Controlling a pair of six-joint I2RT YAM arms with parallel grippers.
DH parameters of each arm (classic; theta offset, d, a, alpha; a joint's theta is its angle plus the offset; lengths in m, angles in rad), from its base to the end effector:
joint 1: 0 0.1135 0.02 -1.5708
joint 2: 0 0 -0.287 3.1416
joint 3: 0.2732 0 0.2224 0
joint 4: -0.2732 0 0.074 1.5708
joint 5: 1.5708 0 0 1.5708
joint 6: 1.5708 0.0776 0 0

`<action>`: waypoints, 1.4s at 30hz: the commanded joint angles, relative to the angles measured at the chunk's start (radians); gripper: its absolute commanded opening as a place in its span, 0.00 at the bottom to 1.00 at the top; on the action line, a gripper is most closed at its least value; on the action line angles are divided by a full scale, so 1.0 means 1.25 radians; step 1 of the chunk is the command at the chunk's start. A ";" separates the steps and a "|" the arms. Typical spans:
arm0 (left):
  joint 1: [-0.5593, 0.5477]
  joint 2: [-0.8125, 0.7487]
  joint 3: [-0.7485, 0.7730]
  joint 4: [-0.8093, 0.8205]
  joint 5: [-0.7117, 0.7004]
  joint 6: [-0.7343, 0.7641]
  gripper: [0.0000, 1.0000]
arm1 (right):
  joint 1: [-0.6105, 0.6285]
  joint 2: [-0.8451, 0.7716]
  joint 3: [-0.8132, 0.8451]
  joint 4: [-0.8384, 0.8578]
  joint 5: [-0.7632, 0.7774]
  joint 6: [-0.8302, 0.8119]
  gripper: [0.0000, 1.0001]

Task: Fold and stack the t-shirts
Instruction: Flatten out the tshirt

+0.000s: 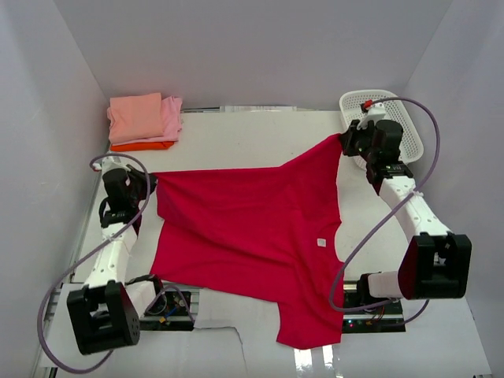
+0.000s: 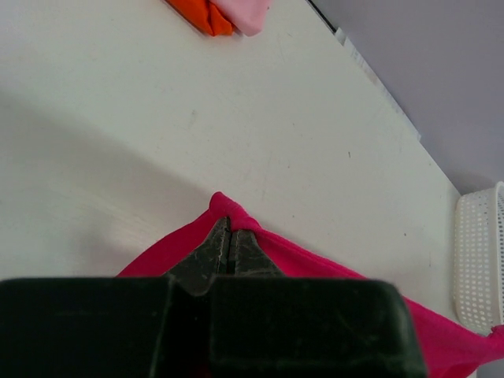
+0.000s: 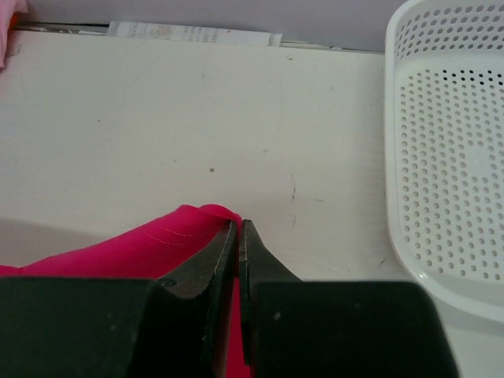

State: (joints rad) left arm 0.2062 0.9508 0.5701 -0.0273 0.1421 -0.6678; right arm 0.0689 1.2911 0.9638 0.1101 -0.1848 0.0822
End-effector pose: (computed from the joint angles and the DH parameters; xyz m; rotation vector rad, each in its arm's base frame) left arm 0.2105 0.0328 0.2634 -0.7612 1.8505 -0.4390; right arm 0.3079 0.0355 0.3449 -0.1212 1.7884 0.2736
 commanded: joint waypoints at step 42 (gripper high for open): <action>-0.191 0.752 0.425 0.218 -0.177 0.112 0.00 | 0.065 0.780 0.726 -0.087 -0.003 -0.115 0.08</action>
State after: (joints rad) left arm -0.0322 1.9076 1.0668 0.2176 -0.0513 -0.5461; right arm 0.1413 2.2467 1.7695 0.0010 -0.2100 -0.0280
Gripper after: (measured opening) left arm 0.008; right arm 0.080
